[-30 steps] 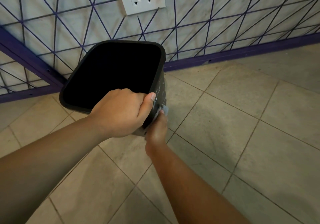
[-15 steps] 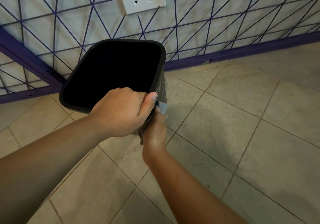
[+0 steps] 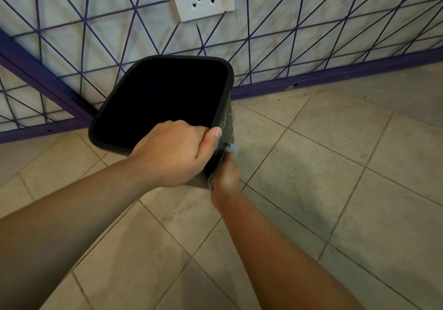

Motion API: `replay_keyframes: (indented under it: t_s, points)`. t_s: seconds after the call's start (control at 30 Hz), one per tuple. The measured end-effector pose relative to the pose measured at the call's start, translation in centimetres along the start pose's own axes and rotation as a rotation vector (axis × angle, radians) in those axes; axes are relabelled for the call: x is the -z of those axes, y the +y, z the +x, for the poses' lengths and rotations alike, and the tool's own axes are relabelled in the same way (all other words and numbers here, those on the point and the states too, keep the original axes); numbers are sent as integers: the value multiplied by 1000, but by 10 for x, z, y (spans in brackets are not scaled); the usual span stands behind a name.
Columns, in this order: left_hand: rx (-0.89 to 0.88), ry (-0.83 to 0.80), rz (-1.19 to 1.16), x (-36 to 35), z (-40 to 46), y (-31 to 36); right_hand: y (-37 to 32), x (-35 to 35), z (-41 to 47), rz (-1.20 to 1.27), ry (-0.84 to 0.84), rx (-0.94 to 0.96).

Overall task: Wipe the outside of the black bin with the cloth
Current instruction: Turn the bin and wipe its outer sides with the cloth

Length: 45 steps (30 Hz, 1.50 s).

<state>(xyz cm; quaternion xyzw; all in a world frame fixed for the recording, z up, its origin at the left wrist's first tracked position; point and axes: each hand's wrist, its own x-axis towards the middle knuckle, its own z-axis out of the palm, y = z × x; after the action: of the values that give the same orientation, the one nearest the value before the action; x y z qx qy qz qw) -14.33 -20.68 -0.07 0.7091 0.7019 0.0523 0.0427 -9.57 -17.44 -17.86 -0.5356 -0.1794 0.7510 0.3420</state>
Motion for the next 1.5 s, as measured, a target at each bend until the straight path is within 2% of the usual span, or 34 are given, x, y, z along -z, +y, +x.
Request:
replay_keyframes:
  t_s: [0.13,0.27,0.4,0.47,0.57,0.7,0.77,0.9,1.0,1.07,1.13,1.2,1.33,1.5]
  points:
    - [12,-4,-16,1,0,-2,10,-2,-30,-3,-77,50]
    - [0,5,-18,-1,0,-2,19,1,-1,-25,44,13]
    - [19,4,-28,0,-1,-2,6,-8,-29,-3,-36,71]
    - [19,-1,-27,0,1,-3,13,-7,-29,-17,-20,132]
    - [12,2,-27,0,1,-3,11,-4,-11,-26,39,64]
    - [5,2,-29,-1,1,-4,15,-4,-33,-62,-46,136]
    - [-1,7,-21,-1,2,-6,23,-1,-22,-102,-21,165]
    - [-20,12,-43,-1,3,-7,16,3,4,-131,10,21]
    - [-8,10,-41,0,2,-6,17,2,-25,-127,-45,88]
    - [-5,6,-40,-1,3,-8,25,3,-25,-143,-10,105]
    - [-6,14,-38,-1,3,-9,21,6,-13,-141,32,38]
    - [-5,15,-42,-2,3,-9,8,4,-14,-107,3,30]
    - [-6,15,-43,-1,2,-9,13,0,-36,-118,-51,159]
    - [-20,15,-49,-2,3,-9,1,3,-23,-87,-48,41]
